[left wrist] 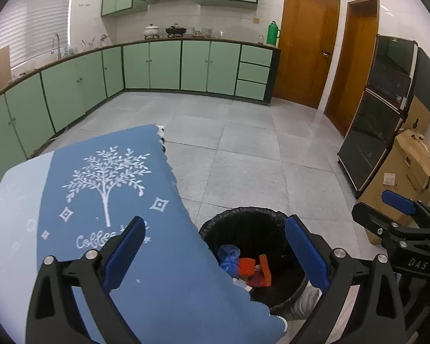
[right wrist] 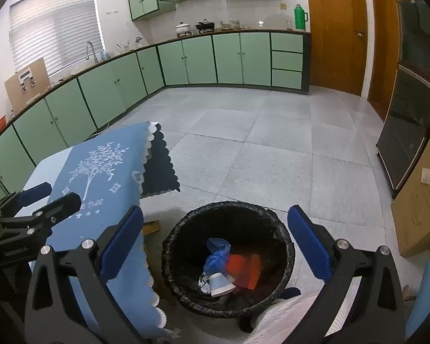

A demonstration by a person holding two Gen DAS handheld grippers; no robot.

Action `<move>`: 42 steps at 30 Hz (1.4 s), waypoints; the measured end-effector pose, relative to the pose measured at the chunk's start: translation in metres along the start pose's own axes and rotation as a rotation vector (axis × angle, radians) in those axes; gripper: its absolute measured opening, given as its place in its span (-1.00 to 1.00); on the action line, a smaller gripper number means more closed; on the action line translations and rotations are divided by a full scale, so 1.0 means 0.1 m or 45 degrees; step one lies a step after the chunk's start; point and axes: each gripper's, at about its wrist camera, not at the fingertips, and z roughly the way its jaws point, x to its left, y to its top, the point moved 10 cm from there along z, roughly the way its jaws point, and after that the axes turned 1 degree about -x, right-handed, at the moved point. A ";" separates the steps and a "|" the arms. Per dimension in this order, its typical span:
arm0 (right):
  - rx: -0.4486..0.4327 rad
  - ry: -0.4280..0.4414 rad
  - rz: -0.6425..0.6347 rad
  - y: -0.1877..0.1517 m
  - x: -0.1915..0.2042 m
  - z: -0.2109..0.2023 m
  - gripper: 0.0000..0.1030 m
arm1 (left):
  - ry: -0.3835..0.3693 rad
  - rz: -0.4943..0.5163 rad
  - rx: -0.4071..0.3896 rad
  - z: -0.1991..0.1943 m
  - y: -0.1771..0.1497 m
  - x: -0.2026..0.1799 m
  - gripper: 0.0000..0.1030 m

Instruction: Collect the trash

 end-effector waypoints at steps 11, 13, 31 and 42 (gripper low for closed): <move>-0.023 0.016 -0.044 -0.03 0.22 -0.26 0.90 | 0.039 0.010 -0.052 -0.36 0.02 0.04 0.88; -0.026 0.007 -0.056 -0.03 0.22 -0.29 0.90 | 0.045 0.006 -0.058 -0.40 0.02 0.06 0.88; -0.014 -0.027 -0.048 -0.12 0.23 -0.35 0.90 | 0.059 0.008 -0.060 -0.51 -0.10 0.08 0.88; -0.019 -0.027 -0.043 -0.13 0.23 -0.34 0.90 | 0.063 0.024 -0.075 -0.53 -0.09 0.04 0.88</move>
